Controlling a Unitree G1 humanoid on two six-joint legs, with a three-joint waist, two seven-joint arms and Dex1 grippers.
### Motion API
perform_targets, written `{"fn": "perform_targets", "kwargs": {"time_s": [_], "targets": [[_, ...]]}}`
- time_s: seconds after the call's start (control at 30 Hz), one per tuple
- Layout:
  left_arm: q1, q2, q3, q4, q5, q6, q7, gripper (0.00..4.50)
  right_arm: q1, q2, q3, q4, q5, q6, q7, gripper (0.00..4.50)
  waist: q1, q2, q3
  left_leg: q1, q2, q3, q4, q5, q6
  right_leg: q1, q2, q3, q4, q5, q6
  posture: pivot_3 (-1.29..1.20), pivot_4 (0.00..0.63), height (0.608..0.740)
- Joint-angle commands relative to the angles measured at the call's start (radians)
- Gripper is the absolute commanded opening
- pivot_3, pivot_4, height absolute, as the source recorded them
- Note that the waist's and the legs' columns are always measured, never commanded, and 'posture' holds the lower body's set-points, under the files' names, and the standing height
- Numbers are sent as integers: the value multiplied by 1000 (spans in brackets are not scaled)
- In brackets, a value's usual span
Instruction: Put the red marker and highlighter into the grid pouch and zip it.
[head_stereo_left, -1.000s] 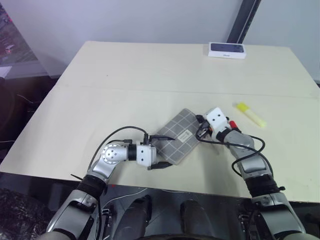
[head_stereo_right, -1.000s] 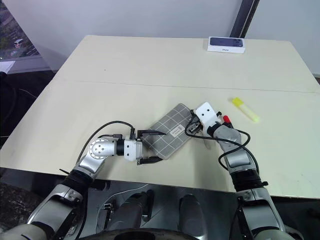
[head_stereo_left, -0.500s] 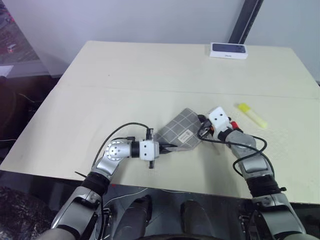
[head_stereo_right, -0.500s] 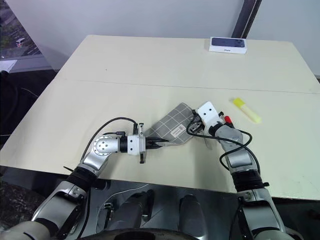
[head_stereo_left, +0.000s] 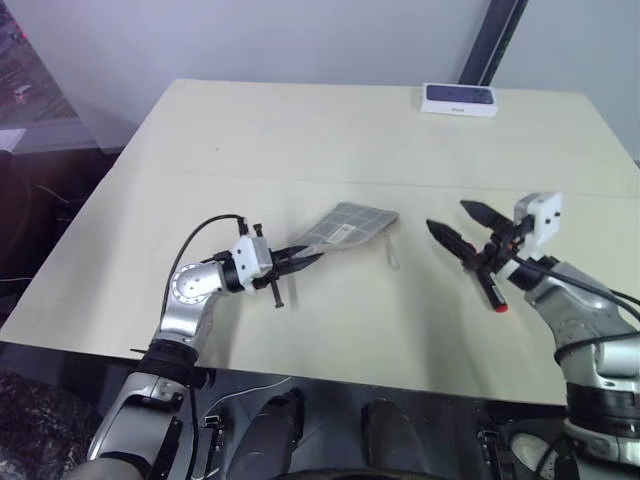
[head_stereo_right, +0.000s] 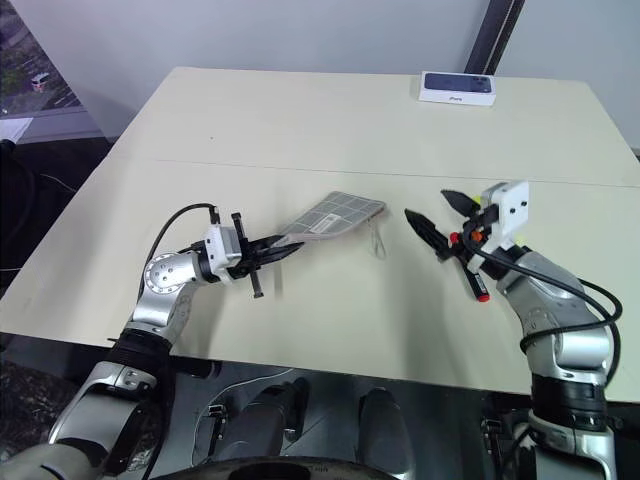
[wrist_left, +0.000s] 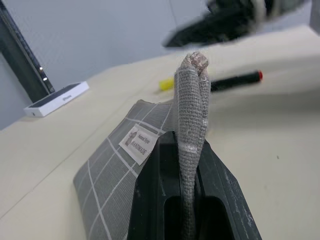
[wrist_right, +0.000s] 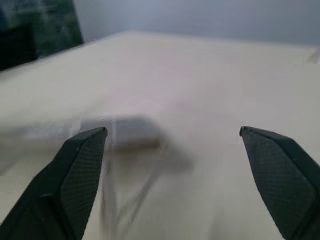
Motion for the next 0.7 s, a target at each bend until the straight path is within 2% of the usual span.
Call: {"fn": "perform_targets", "kwargs": {"time_s": [0.03,0.1,0.23,0.4,0.57,0.67,0.7], "targets": [[-28,-2,40,-23,-31,5,-15,0,18,-8,14,-86,16,30,-16,4470,-1,0,0,0,0,0,0,0,0,0,0,0,0,0,0,0,150,740],[-27,-5,40,-26,-30,6,-25,0,26,19,41,-120,44,60,-25,4470,-2,0,0,0,0,0,0,0,0,0,0,0,0,-1,-1,0,150,740],[-26,-9,35,-33,-20,-5,-43,0,3,83,163,-63,-88,31,-115,4470,0,0,0,0,1,0,0,0,0,-1,0,0,0,-1,-2,0,150,740],[-25,-6,35,-35,-9,-28,-57,0,-56,158,222,38,-154,16,-185,4470,2,0,0,-1,0,0,0,0,0,-2,0,0,-1,-1,-2,0,150,740],[-20,-2,35,-35,-2,-42,-65,0,-103,200,232,84,-142,6,-160,4470,1,0,0,-1,0,0,-1,0,0,-3,0,0,0,0,0,0,150,740],[-16,2,35,-33,0,-52,-77,0,-117,212,245,99,-131,16,-132,3599,1,0,0,-2,0,0,-1,0,0,-3,0,0,0,0,0,0,150,740],[-15,2,34,-34,1,-54,-79,0,-117,215,246,102,-133,16,-129,3097,0,0,0,-1,0,0,-1,0,0,-3,0,0,0,0,0,0,150,740]]}}
